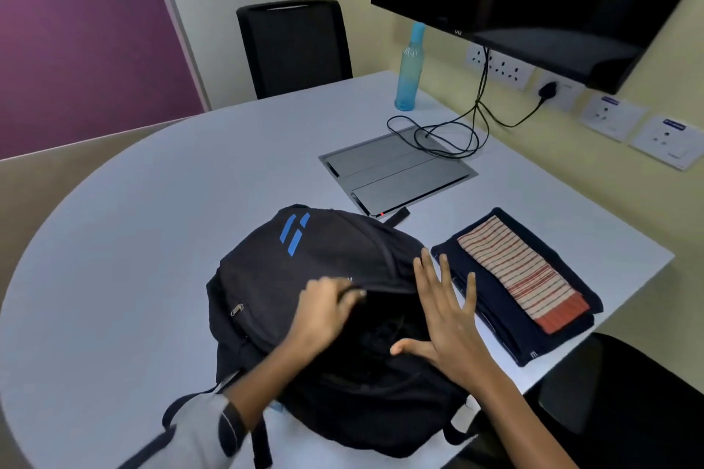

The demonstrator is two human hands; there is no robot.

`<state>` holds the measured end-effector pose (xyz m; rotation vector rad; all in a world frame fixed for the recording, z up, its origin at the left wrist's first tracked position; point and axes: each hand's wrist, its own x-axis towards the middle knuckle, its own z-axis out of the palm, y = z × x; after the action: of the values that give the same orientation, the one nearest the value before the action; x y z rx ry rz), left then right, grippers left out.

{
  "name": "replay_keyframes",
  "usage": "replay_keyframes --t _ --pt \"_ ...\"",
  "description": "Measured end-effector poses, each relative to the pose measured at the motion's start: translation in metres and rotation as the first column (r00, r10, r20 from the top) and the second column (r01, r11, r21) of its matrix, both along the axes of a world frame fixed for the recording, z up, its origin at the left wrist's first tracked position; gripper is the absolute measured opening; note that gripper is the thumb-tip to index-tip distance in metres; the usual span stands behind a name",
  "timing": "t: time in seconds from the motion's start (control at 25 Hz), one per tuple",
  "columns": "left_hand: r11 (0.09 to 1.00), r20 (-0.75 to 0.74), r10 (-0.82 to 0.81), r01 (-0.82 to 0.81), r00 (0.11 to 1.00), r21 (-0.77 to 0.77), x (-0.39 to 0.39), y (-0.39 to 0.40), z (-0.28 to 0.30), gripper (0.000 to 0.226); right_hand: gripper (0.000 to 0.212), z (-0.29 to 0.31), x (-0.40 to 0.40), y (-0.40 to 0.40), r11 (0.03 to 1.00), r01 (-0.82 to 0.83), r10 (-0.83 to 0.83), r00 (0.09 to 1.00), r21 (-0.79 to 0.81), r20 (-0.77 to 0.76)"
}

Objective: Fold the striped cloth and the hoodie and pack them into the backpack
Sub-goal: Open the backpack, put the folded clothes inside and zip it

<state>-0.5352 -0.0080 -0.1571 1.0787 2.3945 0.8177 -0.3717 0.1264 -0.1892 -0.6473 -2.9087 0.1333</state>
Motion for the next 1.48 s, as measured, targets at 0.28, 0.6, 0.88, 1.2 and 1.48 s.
replay_keyframes --t 0.28,0.6,0.88,1.2,1.48 --pt "0.715 0.581 0.264 -0.560 0.770 0.418 -0.099 -0.012 0.084 0.016 0.118 -0.033 0.023 0.003 0.998 0.018 -0.002 0.961 -0.056 0.278" --pt "0.694 0.650 0.257 -0.605 0.715 0.390 -0.103 -0.036 0.086 0.016 0.105 -0.019 0.019 0.061 0.777 0.208 -0.363 0.919 -0.594 -0.152" --pt "0.662 0.650 0.308 -0.647 0.695 0.378 -0.099 -0.033 0.083 0.018 0.128 -0.054 0.051 0.152 0.788 0.577 -0.432 0.767 -0.215 0.474" --pt "0.623 0.642 0.346 -0.679 0.684 0.388 -0.102 -0.025 0.076 0.017 0.133 -0.051 -0.006 0.146 0.682 0.621 -0.460 0.775 -0.387 0.433" --pt "0.605 0.630 0.342 -0.677 0.697 0.420 -0.110 -0.028 0.077 0.016 0.142 -0.035 -0.087 0.130 0.548 0.624 -0.451 0.782 -0.558 0.431"
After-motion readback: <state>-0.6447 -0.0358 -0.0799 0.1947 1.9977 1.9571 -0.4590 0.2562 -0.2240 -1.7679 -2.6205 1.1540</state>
